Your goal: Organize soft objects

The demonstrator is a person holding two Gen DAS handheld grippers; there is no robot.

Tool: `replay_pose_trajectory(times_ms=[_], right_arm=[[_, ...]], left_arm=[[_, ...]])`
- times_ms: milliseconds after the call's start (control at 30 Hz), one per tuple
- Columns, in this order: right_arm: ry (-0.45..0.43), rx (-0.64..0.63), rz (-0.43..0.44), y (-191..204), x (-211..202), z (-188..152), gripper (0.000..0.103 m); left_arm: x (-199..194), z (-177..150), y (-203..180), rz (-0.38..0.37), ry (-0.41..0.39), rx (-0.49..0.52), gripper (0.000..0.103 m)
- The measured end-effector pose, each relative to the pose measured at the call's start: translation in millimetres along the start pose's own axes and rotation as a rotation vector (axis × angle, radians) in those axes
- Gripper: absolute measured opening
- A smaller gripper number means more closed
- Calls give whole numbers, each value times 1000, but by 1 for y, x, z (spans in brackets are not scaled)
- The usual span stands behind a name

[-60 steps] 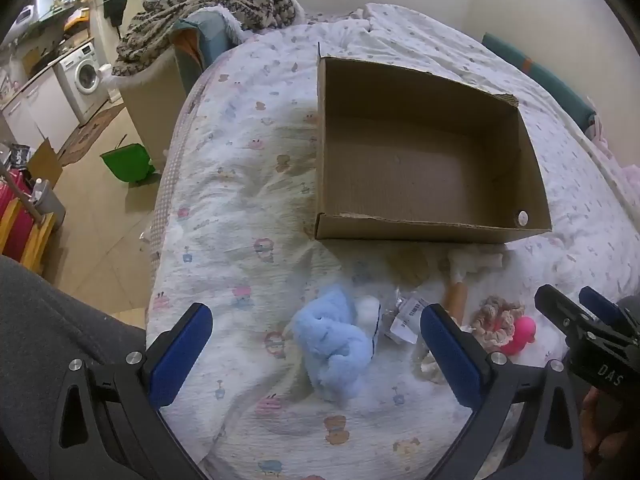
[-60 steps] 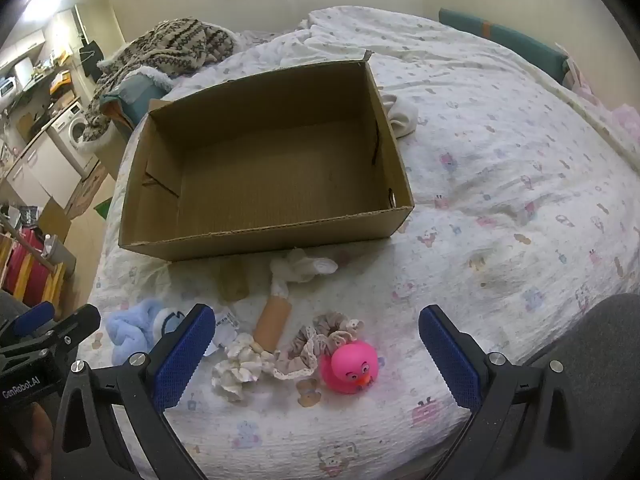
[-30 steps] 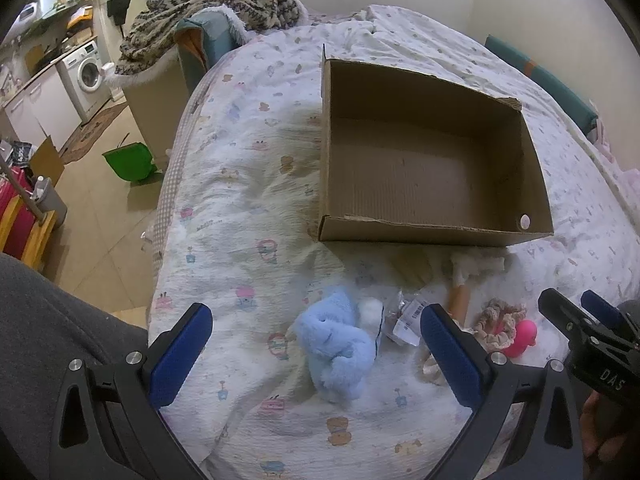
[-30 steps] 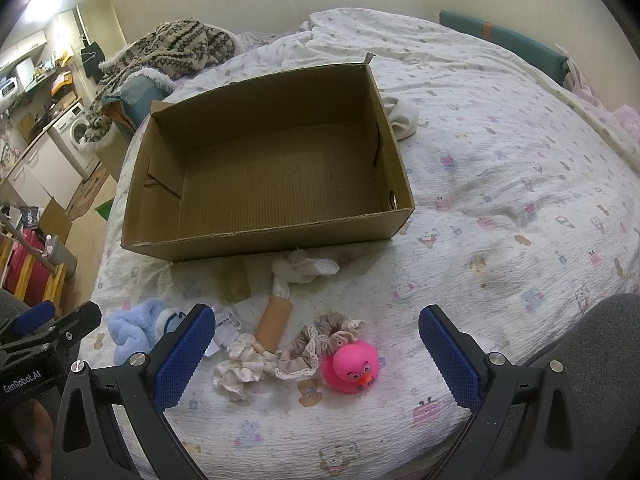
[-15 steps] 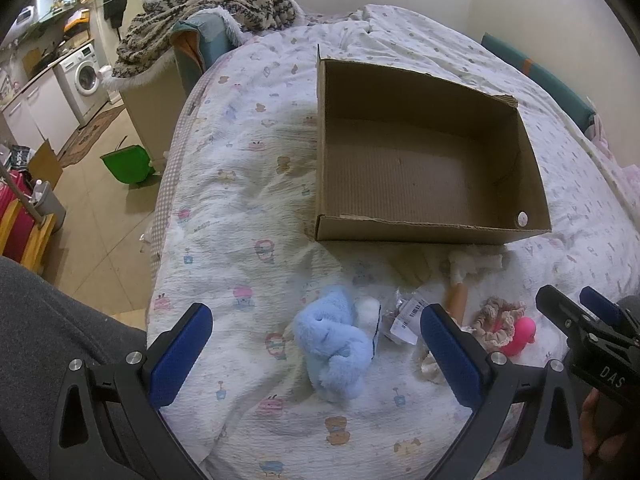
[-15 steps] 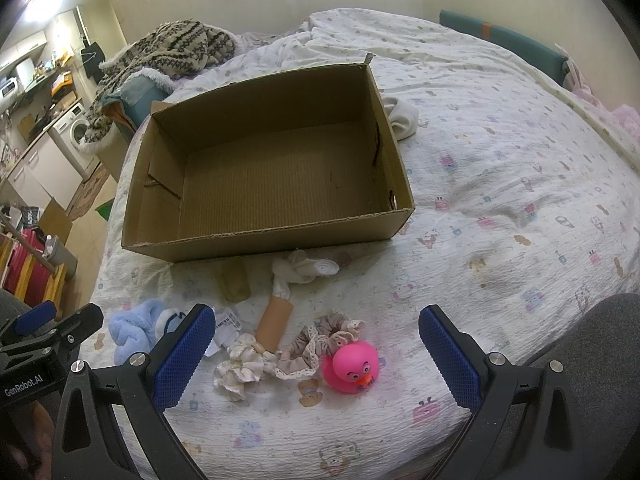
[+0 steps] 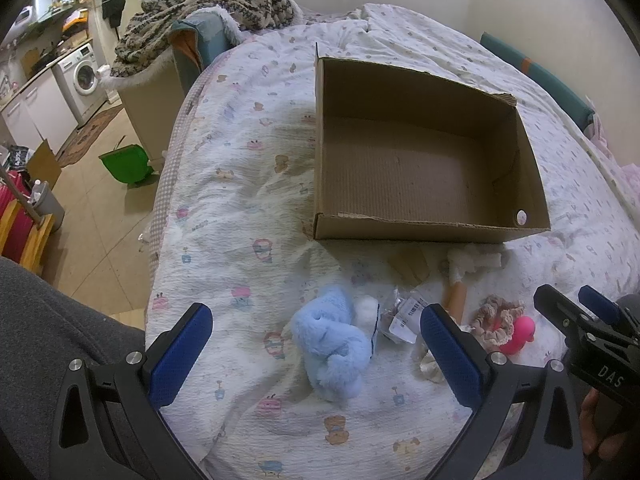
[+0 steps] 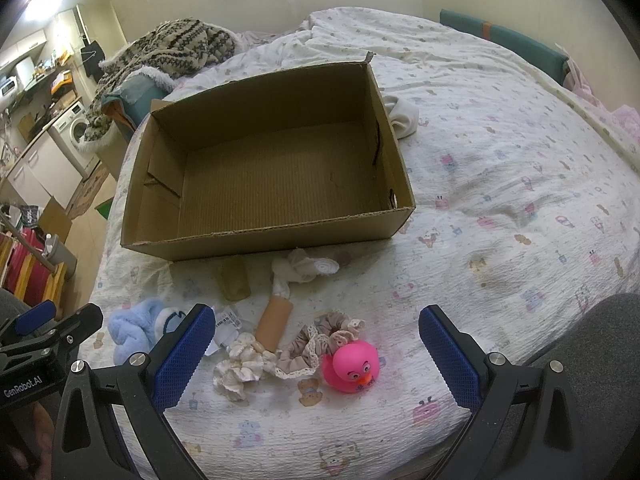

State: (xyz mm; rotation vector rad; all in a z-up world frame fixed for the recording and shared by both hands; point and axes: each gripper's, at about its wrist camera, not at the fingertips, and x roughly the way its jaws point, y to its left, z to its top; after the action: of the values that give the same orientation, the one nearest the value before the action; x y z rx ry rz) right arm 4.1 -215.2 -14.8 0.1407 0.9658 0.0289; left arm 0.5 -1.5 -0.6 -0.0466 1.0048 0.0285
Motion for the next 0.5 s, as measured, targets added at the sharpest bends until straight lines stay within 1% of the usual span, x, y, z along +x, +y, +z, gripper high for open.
replay_pose_trajectory(times_ms=[500], right_arm=[[5, 15, 1, -4, 3, 0, 103]], left_arm=[[1, -2, -2, -9, 5, 6, 103]])
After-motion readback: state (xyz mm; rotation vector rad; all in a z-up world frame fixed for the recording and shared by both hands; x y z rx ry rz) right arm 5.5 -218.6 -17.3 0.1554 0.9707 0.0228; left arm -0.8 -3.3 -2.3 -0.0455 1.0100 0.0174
